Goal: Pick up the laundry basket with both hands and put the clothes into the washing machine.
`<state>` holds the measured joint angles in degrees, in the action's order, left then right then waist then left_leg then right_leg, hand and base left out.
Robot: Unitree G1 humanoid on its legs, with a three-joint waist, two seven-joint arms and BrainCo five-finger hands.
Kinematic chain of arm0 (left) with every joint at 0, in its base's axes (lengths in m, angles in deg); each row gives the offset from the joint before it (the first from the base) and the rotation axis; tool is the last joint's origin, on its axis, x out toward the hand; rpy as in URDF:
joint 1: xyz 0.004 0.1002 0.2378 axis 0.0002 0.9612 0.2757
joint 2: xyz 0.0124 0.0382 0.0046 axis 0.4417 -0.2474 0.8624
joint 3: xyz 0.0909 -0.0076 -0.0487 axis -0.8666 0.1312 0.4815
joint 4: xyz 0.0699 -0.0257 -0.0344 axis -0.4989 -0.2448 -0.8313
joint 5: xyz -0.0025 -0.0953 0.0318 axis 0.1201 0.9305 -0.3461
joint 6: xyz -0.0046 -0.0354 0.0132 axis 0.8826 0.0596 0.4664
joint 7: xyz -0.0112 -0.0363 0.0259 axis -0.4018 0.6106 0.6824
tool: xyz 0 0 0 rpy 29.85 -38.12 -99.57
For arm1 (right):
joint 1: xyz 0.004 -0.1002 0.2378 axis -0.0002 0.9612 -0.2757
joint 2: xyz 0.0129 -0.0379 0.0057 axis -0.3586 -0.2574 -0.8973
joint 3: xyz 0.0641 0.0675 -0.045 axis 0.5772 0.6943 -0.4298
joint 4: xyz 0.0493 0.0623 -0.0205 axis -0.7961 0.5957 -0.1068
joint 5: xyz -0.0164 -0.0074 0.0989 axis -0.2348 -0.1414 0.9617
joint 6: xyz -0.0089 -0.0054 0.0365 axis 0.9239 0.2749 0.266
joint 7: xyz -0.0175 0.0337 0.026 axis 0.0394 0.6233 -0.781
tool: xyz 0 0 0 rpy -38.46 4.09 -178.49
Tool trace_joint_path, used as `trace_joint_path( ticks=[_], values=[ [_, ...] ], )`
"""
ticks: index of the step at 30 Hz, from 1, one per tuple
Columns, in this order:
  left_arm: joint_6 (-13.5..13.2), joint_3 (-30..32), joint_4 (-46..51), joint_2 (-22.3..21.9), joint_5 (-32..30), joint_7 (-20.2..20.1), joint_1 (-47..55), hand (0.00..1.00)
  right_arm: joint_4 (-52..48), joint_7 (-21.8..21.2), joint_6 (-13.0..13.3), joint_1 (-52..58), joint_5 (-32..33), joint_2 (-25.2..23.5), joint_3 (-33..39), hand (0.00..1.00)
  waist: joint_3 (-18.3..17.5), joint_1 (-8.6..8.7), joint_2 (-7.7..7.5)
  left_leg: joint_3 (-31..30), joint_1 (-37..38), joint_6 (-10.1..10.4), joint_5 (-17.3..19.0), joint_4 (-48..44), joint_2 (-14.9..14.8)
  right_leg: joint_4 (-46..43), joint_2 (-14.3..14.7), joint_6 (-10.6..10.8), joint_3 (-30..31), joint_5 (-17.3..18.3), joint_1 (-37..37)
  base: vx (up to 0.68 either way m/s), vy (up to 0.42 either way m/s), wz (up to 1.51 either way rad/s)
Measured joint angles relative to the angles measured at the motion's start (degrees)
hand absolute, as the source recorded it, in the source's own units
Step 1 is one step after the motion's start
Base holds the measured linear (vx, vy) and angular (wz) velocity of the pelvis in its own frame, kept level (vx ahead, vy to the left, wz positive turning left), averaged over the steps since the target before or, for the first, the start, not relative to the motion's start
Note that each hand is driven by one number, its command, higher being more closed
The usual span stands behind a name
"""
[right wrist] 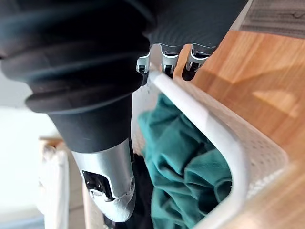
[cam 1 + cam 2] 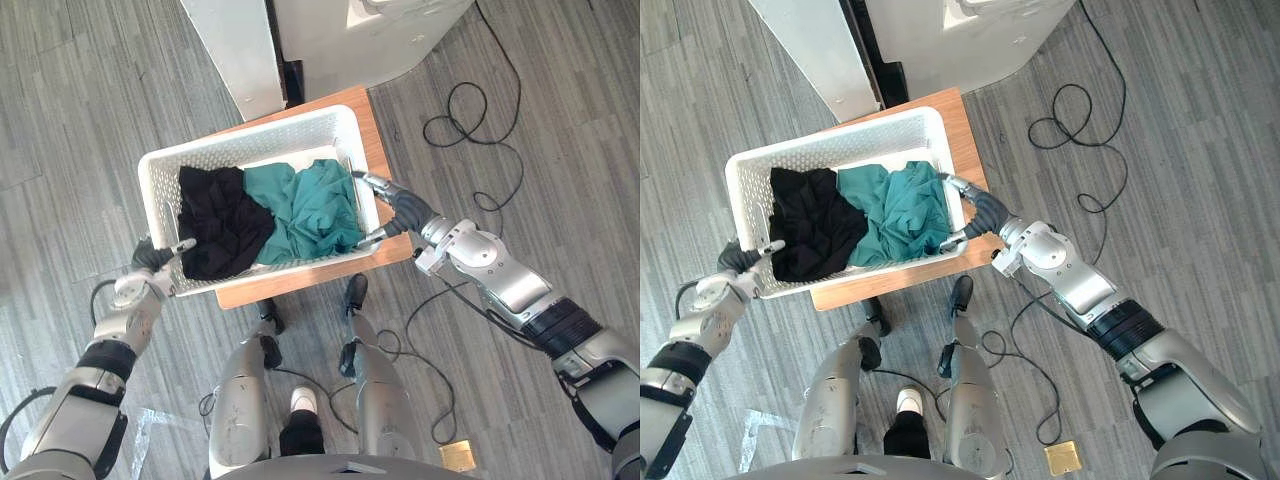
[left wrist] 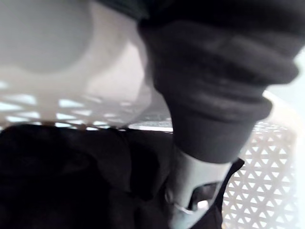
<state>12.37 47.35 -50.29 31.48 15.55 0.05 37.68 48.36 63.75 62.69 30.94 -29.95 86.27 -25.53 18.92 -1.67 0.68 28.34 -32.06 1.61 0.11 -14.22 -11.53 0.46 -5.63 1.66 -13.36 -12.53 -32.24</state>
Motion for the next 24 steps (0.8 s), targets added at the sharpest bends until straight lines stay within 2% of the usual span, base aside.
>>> trace_joint_path(
  ticks=[2,6,11,15,19,24],
  values=[
    [0.0,-0.3,0.0,0.4,0.0,-0.1,-1.4,0.00,0.7,-0.9,-1.0,-2.6,-0.3,1.3,-2.1,0.00,0.0,-0.03,-0.32,0.0,-0.7,-0.2,1.0,-1.4,-0.5,0.0,0.0,-0.3,0.0,-0.4,0.0,0.03,-0.008,-0.05],
    [0.0,-2.3,0.1,1.6,0.1,-0.4,-3.2,0.00,4.1,-2.0,-1.5,-7.6,-1.3,2.2,-5.7,0.00,0.0,-0.06,-0.47,0.1,-1.9,-0.7,3.0,-4.7,-1.4,0.0,0.1,-0.1,0.1,-0.9,0.0,0.04,0.009,-0.05],
    [-0.1,-3.6,0.3,1.6,0.1,-0.7,-5.7,0.00,10.2,-2.1,-3.9,-13.5,-2.8,-1.0,-9.5,0.00,0.0,-0.69,-0.50,0.0,-3.1,-0.9,4.2,-6.9,-2.3,0.0,0.3,-0.2,0.0,-1.1,-0.2,0.02,-0.004,-0.01],
    [-0.2,-4.5,0.6,2.2,0.1,-1.3,-5.8,0.00,11.8,-2.5,-5.5,-16.8,-1.8,-1.6,-11.6,0.00,0.0,-0.72,-0.57,0.0,-3.6,-0.9,4.8,-7.9,-3.0,0.0,0.8,-0.2,0.0,-1.2,-0.3,0.03,-0.031,-0.04],
    [-0.5,-4.7,0.6,2.6,0.1,-1.5,-6.1,0.00,13.2,-4.4,-5.9,-19.2,-1.0,-1.6,-13.1,0.00,-0.1,-0.71,-0.99,0.0,-3.9,-1.0,4.9,-7.9,-3.4,0.0,1.0,-0.2,-0.3,-1.2,-0.4,0.02,-0.056,0.01],
    [-1.1,-4.8,1.4,2.6,0.1,-1.6,-7.2,0.00,13.8,-4.0,-6.2,-19.6,-0.8,-1.1,-12.8,0.00,0.0,-0.58,-1.79,-0.2,-4.5,-1.1,4.8,-7.8,-3.5,0.1,0.8,-0.4,-1.5,-1.2,-0.4,0.00,-0.032,0.11]
  ],
)
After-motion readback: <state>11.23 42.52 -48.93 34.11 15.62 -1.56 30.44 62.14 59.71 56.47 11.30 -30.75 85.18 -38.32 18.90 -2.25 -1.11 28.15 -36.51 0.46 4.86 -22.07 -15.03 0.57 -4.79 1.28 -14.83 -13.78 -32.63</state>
